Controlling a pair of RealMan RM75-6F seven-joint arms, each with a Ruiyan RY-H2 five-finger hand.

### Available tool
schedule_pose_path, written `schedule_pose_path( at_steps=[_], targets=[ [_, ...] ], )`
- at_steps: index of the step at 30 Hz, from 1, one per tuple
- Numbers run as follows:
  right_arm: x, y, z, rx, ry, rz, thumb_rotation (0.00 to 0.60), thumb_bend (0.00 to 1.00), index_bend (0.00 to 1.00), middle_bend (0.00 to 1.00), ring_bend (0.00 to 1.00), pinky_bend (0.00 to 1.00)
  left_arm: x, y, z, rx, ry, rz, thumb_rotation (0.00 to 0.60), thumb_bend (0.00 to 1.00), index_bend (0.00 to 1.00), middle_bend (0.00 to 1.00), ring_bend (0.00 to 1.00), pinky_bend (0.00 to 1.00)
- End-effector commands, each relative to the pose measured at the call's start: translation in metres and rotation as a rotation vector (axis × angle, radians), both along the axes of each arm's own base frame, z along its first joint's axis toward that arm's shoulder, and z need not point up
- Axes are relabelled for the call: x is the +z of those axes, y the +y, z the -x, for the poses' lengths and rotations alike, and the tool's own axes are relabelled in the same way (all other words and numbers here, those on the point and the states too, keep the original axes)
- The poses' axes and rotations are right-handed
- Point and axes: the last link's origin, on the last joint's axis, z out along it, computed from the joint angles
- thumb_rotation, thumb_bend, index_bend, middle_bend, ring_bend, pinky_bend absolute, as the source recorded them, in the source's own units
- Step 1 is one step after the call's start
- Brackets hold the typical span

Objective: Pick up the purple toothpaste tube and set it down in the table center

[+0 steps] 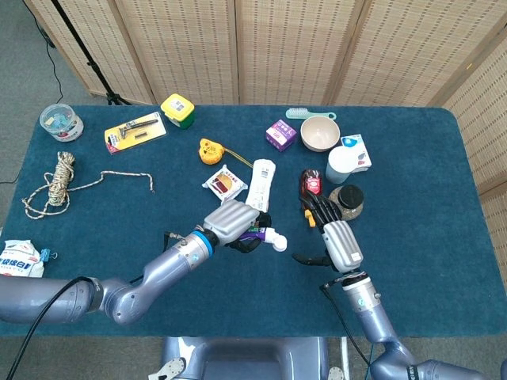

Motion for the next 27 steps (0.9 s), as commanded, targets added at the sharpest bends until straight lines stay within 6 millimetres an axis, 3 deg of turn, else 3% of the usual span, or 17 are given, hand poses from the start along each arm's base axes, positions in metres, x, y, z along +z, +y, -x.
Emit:
schedule_pose_path(
  at_steps=[1,27],
  targets=[
    [-0.002,-0.001,-0.001,-0.003,-0.004,-0.002,0.600,0.00,0.00,0.00,0.00,0.00,-0.001,0.000,-0.002,0.004,-0.004,-0.001,0.600,1.00,0.52,0.45,0.53,0.57],
    [-0.008,-0.009,-0.006,-0.040,-0.064,0.006,0.600,0.00,0.00,0.00,0.00,0.00,-0.015,-0.001,-0.009,0.025,-0.020,0.017,0.600,1.00,0.52,0.45,0.53,0.57]
  ],
)
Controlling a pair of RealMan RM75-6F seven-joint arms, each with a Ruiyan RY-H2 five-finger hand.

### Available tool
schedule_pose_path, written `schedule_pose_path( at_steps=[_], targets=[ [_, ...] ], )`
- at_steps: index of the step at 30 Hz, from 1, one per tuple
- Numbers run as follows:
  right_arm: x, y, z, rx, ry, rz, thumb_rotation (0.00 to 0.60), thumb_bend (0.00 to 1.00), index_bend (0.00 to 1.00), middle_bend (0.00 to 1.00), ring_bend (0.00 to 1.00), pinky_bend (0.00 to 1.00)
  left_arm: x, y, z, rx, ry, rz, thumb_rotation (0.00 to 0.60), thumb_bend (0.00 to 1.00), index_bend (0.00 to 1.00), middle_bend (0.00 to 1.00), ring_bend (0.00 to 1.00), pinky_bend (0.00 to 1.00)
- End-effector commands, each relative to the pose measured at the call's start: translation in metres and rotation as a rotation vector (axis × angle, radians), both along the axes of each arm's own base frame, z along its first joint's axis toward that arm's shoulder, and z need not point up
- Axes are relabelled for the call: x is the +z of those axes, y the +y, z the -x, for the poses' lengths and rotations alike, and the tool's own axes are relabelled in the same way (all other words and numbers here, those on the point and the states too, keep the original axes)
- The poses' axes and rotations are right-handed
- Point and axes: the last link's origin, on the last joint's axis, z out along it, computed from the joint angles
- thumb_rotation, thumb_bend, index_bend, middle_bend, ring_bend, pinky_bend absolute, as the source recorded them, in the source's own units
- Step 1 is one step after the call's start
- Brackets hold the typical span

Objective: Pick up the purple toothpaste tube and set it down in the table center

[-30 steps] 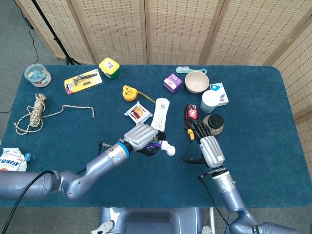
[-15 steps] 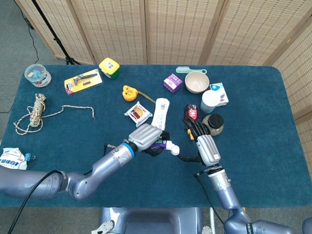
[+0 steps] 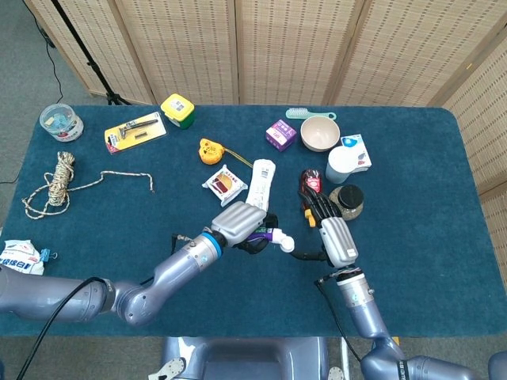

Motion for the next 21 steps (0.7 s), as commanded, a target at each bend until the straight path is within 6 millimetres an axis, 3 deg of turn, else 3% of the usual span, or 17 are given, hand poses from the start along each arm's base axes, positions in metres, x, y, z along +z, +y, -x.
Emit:
schedule_pose_path(
  at_steps=[1,21],
  targets=[
    [0.0006,-0.0007,-0.0002,-0.001,-0.002,0.002,0.600,0.00,0.00,0.00,0.00,0.00,-0.0013,0.0001,0.0005,0.001,0.005,0.002,0.600,1.00,0.52,0.45,0.53,0.57],
    [0.0011,-0.0031,-0.0073,0.016,0.004,-0.007,0.600,0.00,0.00,0.00,0.00,0.00,-0.0101,-0.0020,0.0058,-0.004,0.048,0.022,0.600,1.00,0.52,0.45,0.54,0.57]
  ],
)
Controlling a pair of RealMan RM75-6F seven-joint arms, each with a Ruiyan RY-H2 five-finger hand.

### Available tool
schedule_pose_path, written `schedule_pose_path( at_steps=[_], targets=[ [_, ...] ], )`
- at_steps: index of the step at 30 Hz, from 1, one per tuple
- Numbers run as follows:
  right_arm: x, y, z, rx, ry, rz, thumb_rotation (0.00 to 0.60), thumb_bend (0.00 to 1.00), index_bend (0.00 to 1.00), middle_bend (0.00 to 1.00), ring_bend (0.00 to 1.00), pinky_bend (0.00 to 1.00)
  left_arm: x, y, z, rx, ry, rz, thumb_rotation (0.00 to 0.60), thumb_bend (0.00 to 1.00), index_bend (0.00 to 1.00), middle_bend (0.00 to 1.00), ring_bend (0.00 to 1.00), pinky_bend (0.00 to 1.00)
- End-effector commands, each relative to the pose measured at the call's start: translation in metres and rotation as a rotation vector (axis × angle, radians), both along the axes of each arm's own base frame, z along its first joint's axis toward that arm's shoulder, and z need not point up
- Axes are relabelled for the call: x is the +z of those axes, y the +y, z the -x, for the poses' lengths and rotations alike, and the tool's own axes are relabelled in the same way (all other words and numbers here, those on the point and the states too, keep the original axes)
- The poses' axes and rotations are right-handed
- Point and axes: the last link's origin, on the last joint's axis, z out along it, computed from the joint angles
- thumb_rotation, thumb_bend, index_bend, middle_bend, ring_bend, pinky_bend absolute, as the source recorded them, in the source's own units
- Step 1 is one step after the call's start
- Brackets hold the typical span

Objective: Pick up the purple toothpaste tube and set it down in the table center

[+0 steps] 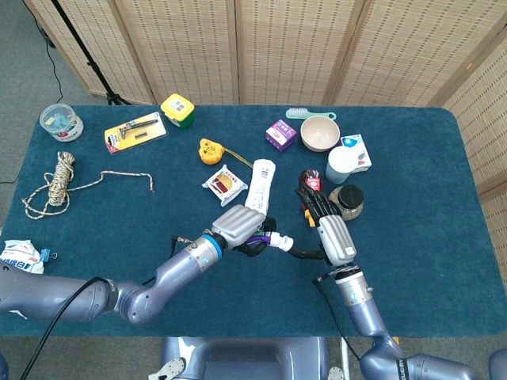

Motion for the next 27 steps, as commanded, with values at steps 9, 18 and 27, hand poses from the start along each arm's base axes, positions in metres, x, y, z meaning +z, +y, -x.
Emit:
schedule_pose_path(
  at_steps=[9,18,27],
  targets=[
    [-0.003,0.000,-0.004,0.013,0.014,-0.010,0.600,0.00,0.00,0.00,0.00,0.00,-0.005,-0.003,0.001,-0.018,0.043,0.012,0.600,1.00,0.52,0.45,0.54,0.57],
    [-0.004,0.000,-0.005,0.015,0.026,-0.013,0.600,0.00,0.00,0.00,0.00,0.00,-0.005,-0.003,0.001,-0.019,0.045,0.010,0.600,1.00,0.52,0.45,0.54,0.57],
    [0.008,-0.004,0.008,-0.023,0.027,0.002,0.600,0.00,0.00,0.00,0.00,0.00,0.006,-0.001,0.012,-0.029,0.041,-0.041,0.600,1.00,0.52,0.45,0.54,0.57]
  ],
)
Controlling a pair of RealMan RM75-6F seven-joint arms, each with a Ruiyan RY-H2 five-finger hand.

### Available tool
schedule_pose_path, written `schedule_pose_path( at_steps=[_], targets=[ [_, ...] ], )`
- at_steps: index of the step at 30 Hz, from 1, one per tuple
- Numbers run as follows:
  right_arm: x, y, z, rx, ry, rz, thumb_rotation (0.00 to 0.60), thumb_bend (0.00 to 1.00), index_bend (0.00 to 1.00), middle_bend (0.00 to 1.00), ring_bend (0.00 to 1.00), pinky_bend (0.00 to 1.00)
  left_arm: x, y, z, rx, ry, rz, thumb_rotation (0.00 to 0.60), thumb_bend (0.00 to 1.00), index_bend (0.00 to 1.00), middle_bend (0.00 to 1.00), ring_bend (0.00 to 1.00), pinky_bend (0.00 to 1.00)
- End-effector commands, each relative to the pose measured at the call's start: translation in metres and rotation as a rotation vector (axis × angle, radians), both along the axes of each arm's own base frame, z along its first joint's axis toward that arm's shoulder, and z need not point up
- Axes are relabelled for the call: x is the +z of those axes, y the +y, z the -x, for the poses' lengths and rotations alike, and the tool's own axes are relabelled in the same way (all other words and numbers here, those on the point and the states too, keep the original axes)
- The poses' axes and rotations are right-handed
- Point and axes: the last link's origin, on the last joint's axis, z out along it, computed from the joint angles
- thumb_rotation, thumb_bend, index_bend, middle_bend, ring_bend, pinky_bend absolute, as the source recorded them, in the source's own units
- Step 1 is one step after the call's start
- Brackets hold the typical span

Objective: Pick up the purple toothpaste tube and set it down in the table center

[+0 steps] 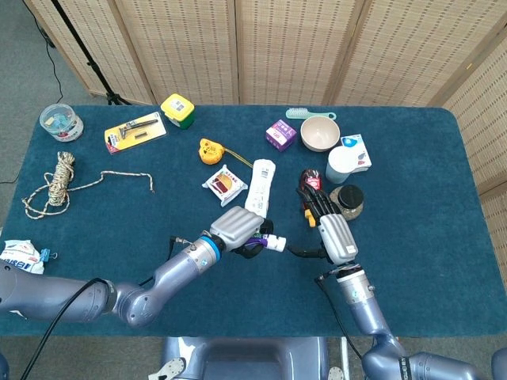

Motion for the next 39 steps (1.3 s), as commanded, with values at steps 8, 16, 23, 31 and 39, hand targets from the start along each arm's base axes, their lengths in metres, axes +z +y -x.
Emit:
schedule_pose_path(
  at_steps=[8,16,23,31,39],
  targets=[
    [0.013,-0.003,0.012,-0.052,-0.071,-0.054,0.600,0.00,0.00,0.00,0.00,0.00,0.015,0.002,0.021,-0.006,0.016,-0.056,0.600,1.00,0.52,0.45,0.54,0.57],
    [0.013,-0.002,0.015,-0.112,-0.237,-0.155,0.590,0.00,0.00,0.00,0.00,0.00,0.025,0.004,0.028,0.001,0.006,-0.085,0.600,1.00,0.52,0.45,0.54,0.57],
    [0.015,0.000,0.012,-0.157,-0.469,-0.246,0.418,0.00,0.00,0.00,0.00,0.00,0.028,0.003,0.028,-0.016,0.007,-0.100,0.600,1.00,0.52,0.45,0.54,0.57],
    [0.018,0.003,0.011,-0.183,-0.637,-0.308,0.211,0.00,0.00,0.00,0.00,0.00,0.028,0.003,0.023,-0.027,-0.002,-0.106,0.600,1.00,0.52,0.45,0.54,0.57],
    [0.022,0.005,0.006,-0.222,-0.867,-0.401,0.109,0.00,0.00,0.00,0.00,0.00,0.024,0.001,0.016,-0.040,-0.001,-0.119,0.600,1.00,0.52,0.45,0.54,0.57]
  ],
)
